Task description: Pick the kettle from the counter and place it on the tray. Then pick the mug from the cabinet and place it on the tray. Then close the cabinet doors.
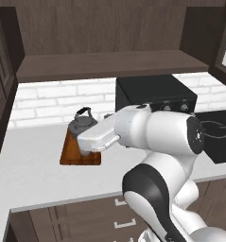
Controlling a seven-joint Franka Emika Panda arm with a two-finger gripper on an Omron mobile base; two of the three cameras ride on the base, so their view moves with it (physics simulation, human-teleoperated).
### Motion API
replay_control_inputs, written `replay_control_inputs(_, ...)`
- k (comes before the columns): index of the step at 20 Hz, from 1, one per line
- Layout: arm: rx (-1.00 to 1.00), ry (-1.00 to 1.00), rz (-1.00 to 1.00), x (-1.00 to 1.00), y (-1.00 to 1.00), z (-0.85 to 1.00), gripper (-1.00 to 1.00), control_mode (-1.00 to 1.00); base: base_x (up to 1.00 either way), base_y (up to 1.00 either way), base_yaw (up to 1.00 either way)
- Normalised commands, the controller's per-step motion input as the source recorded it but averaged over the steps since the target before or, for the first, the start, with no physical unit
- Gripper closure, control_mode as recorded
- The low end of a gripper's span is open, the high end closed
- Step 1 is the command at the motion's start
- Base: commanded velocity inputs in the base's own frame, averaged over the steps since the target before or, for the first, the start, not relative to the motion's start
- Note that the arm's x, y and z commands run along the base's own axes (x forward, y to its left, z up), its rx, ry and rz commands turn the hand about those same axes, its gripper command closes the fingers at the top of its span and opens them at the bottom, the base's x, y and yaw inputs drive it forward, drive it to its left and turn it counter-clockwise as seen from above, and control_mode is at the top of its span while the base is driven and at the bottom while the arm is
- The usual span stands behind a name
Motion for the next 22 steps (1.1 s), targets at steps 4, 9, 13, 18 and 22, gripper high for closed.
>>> replay_control_inputs(4, -0.06, 0.00, 0.10, -0.22, 0.26, 0.06, -1.00, -1.00, 0.00, 0.00, 0.00)
replay_control_inputs(9, -0.03, 0.00, 0.10, -0.16, 0.18, 0.06, -1.00, -1.00, 0.00, 0.00, 0.00)
replay_control_inputs(13, -0.02, 0.00, 0.10, -0.24, 0.21, 0.10, -1.00, -1.00, 0.00, 0.00, 0.00)
replay_control_inputs(18, -0.06, -0.09, 0.15, -0.28, 0.24, 0.14, -1.00, -1.00, 0.00, 0.00, 0.00)
replay_control_inputs(22, -0.12, -0.31, 0.20, -0.43, 0.22, 0.17, -1.00, -1.00, 0.00, 0.00, 0.00)
